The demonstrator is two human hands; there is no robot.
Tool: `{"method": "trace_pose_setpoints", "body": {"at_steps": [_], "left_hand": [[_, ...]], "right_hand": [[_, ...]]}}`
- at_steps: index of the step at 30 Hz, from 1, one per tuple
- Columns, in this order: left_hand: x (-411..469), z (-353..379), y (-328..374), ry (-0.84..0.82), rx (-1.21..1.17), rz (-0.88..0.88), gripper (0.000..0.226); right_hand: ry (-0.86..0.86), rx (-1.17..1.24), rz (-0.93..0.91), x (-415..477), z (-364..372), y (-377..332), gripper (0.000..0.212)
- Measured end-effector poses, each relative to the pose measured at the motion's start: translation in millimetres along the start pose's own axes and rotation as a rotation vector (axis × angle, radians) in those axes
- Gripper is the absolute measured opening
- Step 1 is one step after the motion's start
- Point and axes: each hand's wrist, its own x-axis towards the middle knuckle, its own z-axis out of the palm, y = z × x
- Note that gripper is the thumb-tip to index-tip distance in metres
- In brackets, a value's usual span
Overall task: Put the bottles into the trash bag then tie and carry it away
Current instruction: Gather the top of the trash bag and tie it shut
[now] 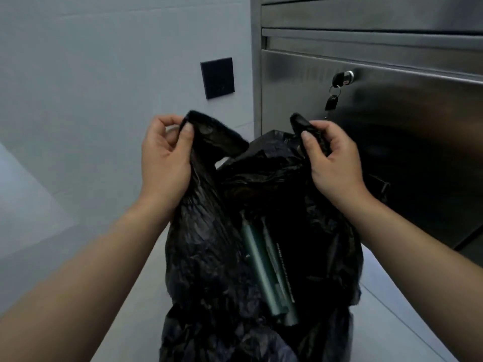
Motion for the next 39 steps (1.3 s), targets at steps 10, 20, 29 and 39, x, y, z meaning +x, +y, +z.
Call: {"method": "trace_pose_setpoints", "body": {"at_steps": [10, 20, 29, 39], "left_hand": [[-49.9, -34.7, -57.2, -0.19, 0.431, -0.211, 0.025], [-115.3, 9.6, -47.1, -0.812, 0.785, 0.296, 0.039], [-168.6, -99.9, -128.7, -1.226, 1.363, -0.184, 0.051], [-175.7, -71.8, -123.1, -1.036, 1.125, -0.02, 0.043]], "right_hand": [[-0.076, -0.202, 0.02, -29.5, -2.8, 37.3, 0.017], [-0.068, -0.152, 0.035, -24.8, -5.7, 36.9, 0.016], [-0.062, -0.079, 0.05, -27.5, -3.5, 51.4, 0.014], [-0.076, -0.1, 0.103, -31.3, -9.4, 70.5, 0.019]]}}
